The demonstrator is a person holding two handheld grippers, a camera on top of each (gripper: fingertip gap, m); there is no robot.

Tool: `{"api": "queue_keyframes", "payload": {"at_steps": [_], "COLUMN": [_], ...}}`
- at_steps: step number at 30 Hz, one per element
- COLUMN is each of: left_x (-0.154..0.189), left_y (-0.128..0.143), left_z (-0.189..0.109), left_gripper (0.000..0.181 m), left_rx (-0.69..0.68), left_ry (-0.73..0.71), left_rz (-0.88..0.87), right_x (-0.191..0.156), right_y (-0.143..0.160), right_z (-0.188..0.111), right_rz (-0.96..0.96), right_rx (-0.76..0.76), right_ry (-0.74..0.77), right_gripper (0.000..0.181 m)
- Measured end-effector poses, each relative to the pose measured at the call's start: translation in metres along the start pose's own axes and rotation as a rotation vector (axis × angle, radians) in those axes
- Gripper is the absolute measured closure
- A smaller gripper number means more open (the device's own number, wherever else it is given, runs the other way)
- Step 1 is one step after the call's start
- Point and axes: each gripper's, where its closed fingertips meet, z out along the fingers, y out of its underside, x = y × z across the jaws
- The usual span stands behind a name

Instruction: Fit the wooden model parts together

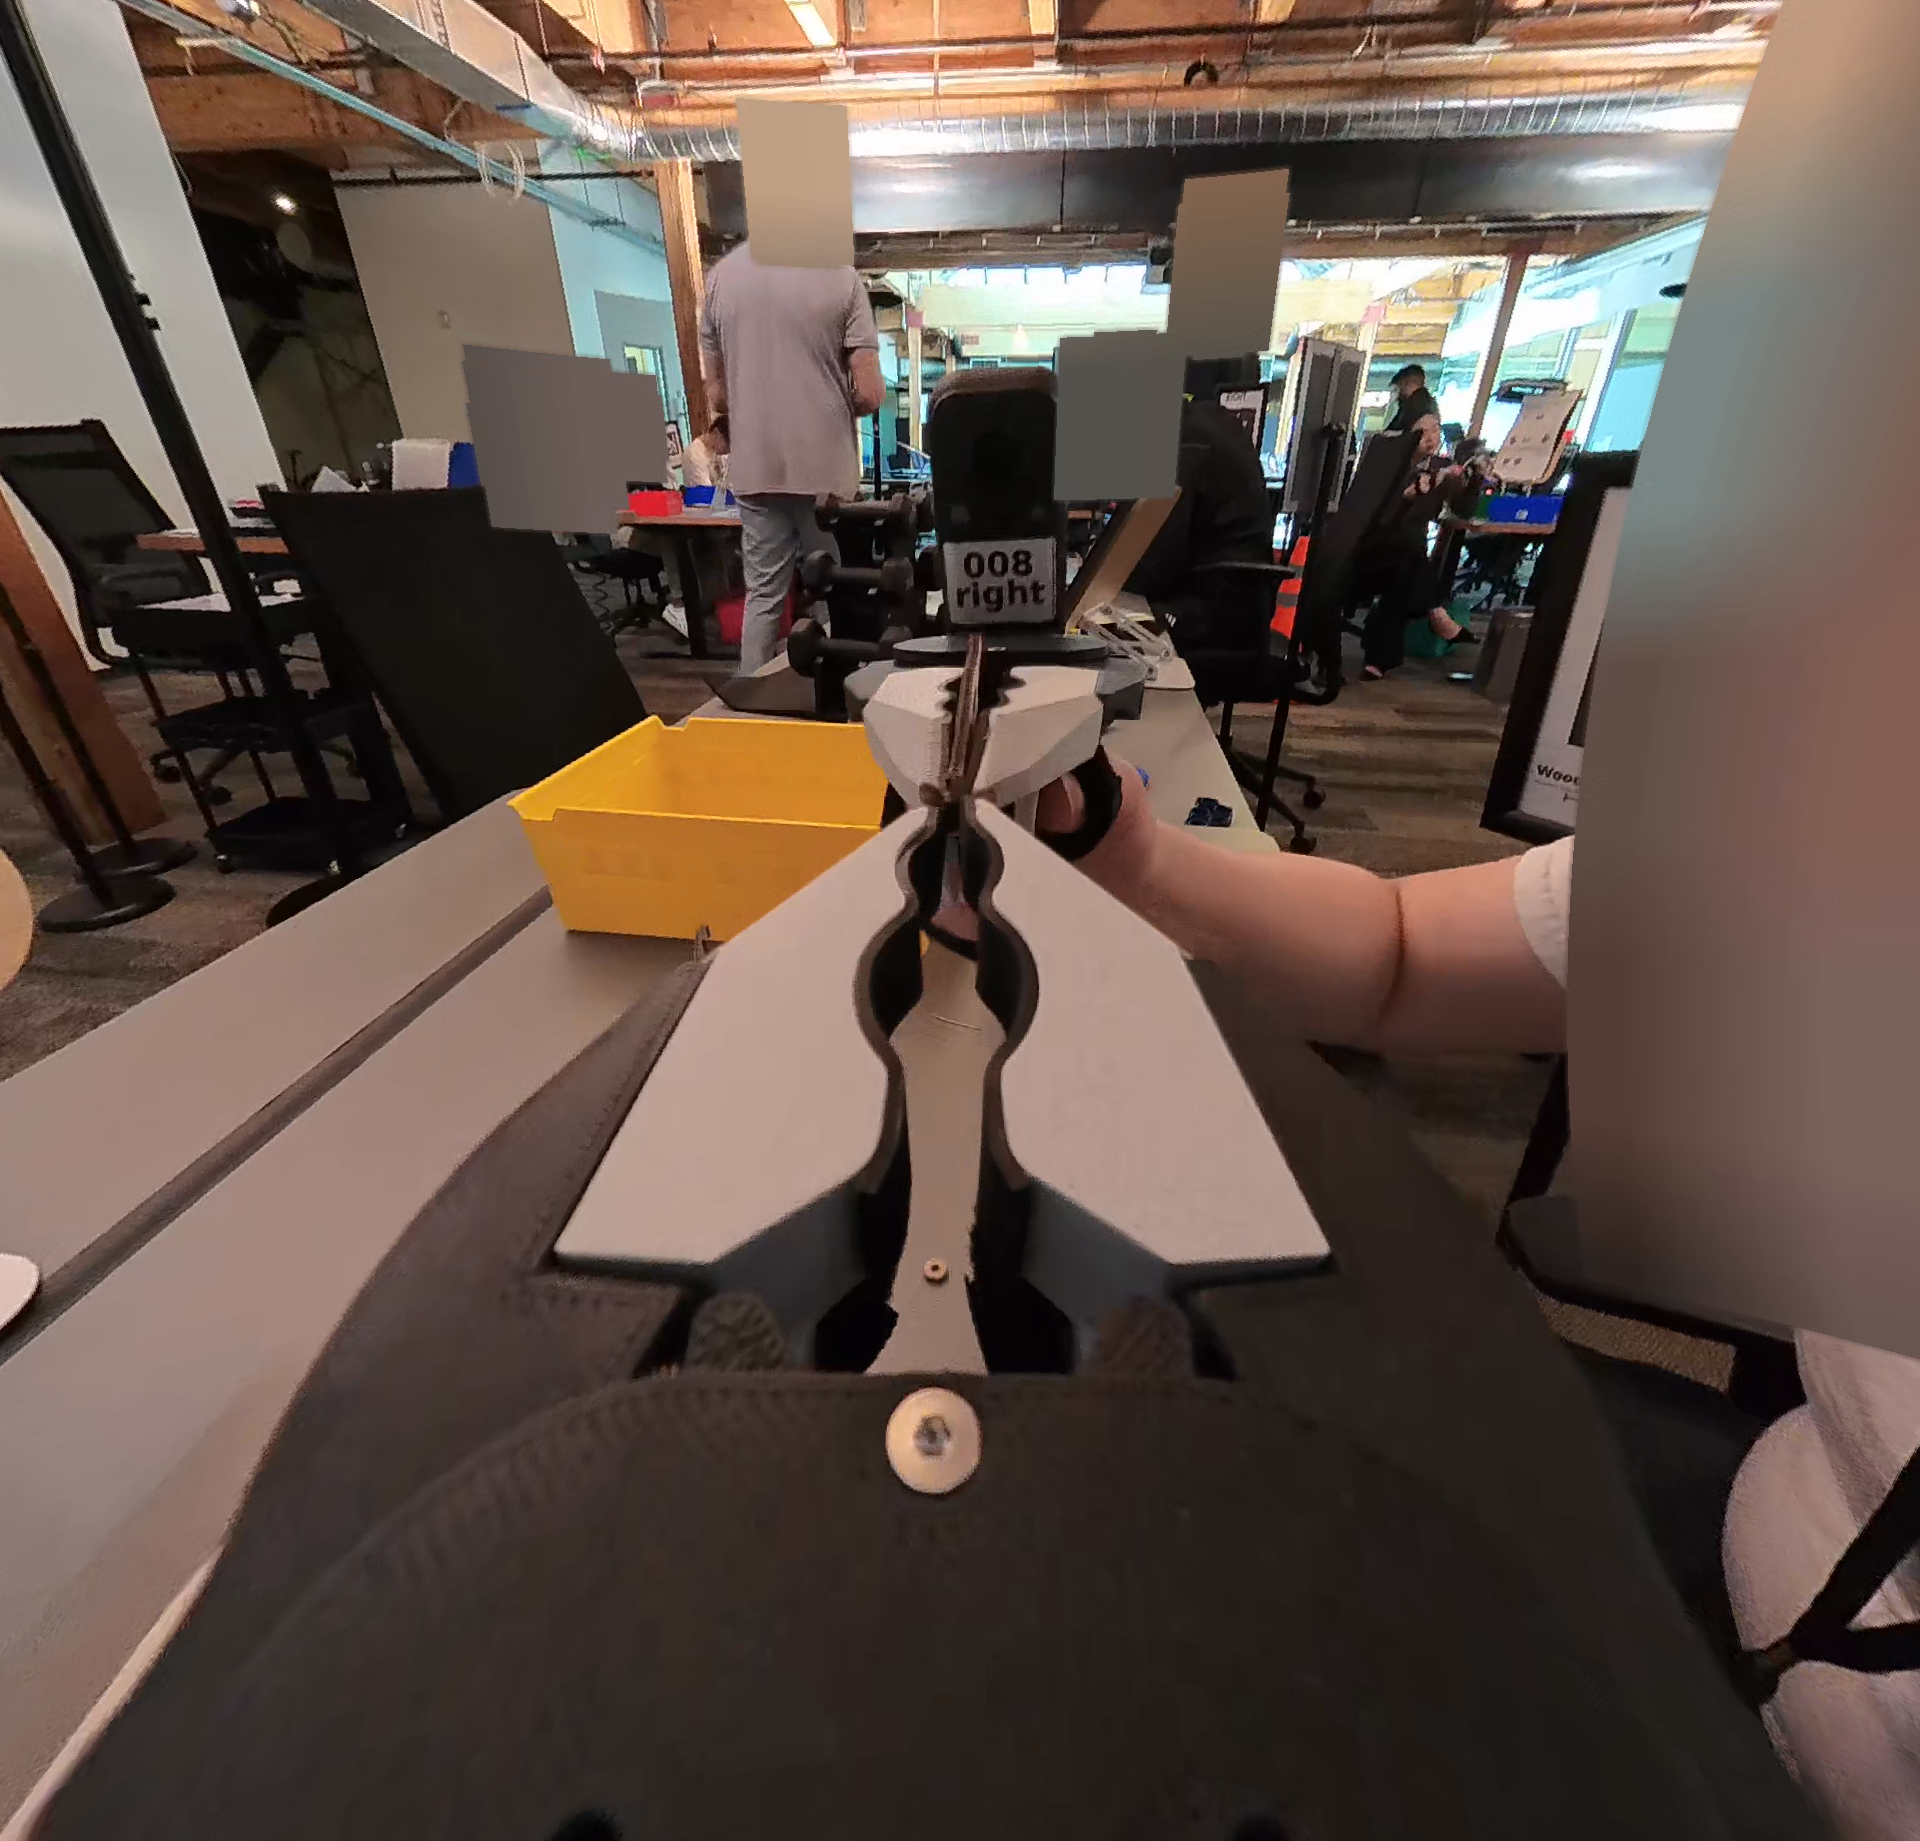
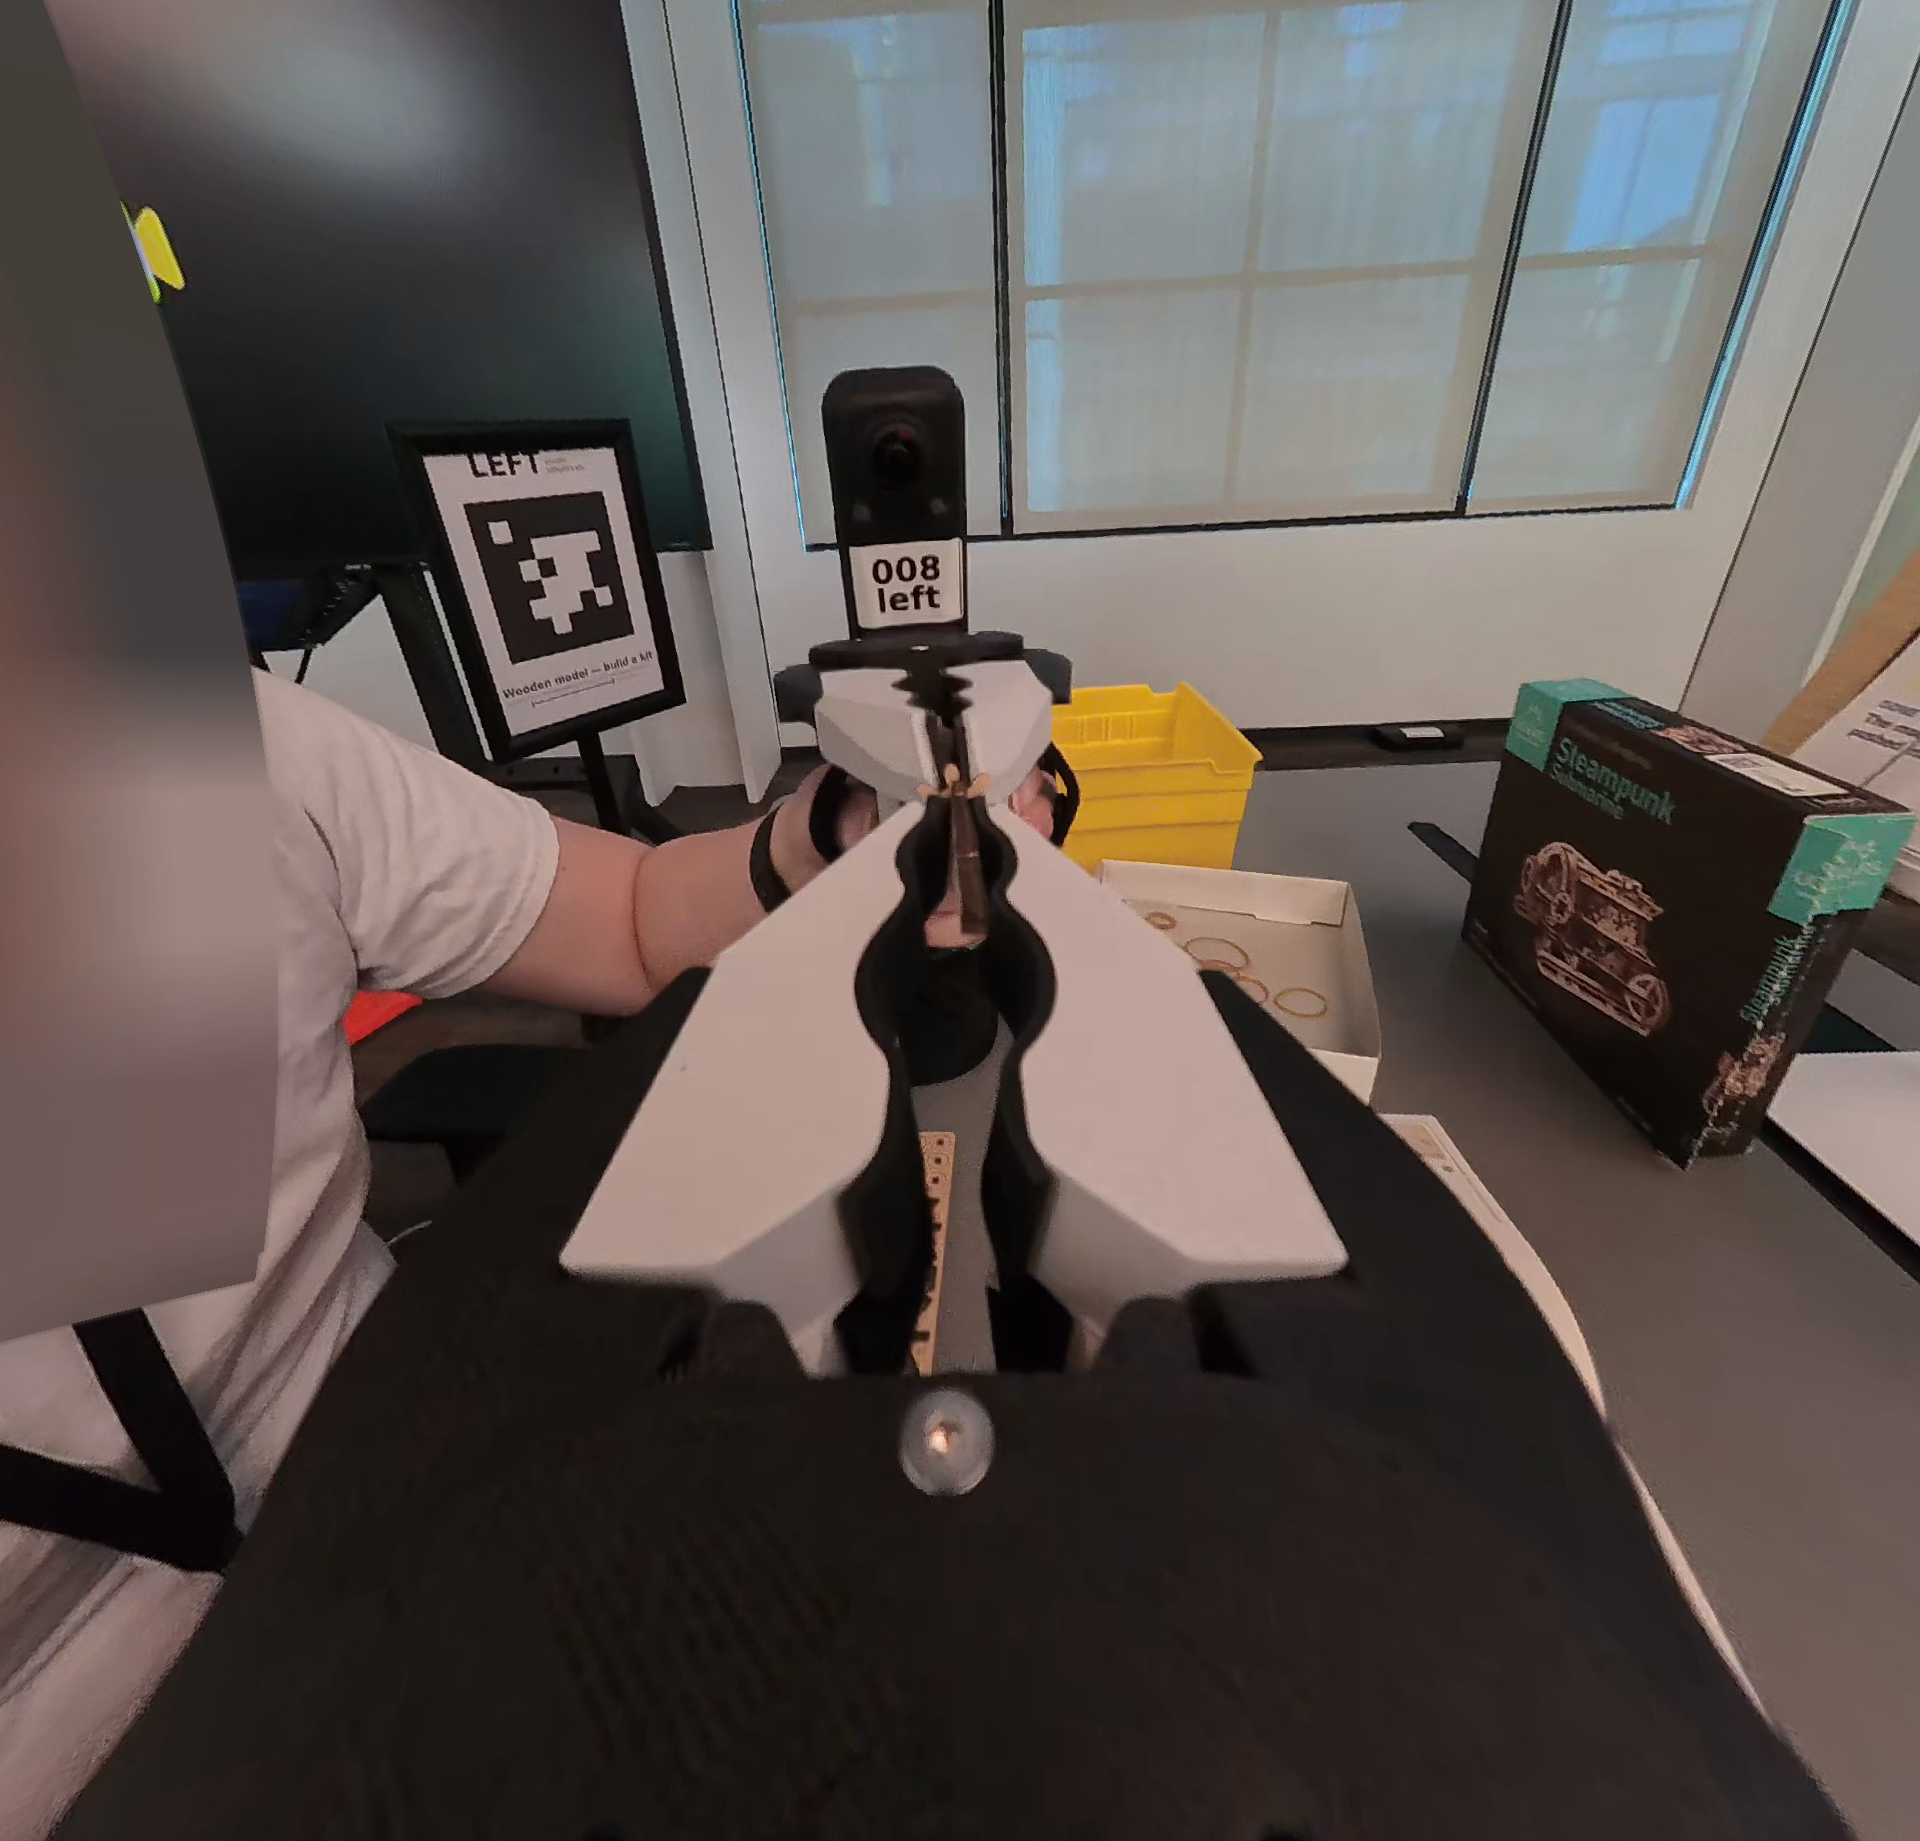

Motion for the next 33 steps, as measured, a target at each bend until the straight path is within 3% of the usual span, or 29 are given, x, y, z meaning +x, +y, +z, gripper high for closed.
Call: {"api": "queue_keyframes", "payload": {"at_steps": [4, 18, 33], "left_x": [-0.003, -0.001, 0.004], "left_y": [0.002, -0.006, 0.008], "left_z": [-0.001, -0.001, -0.004], "left_gripper": [0.181, 0.181, 0.181], "left_rx": [-0.040, 0.010, -0.112], "left_ry": [-0.020, -0.008, 0.036], "left_rz": [0.033, 0.030, 0.045], "right_x": [0.003, 0.002, -0.003], "right_y": [0.002, -0.010, 0.008], "right_z": [0.001, -0.006, -0.004], "right_rz": [0.012, 0.023, -0.022], "right_rx": [-0.008, 0.041, -0.106], "right_ry": [0.002, -0.034, -0.039], "right_gripper": [0.179, 0.179, 0.180]}}
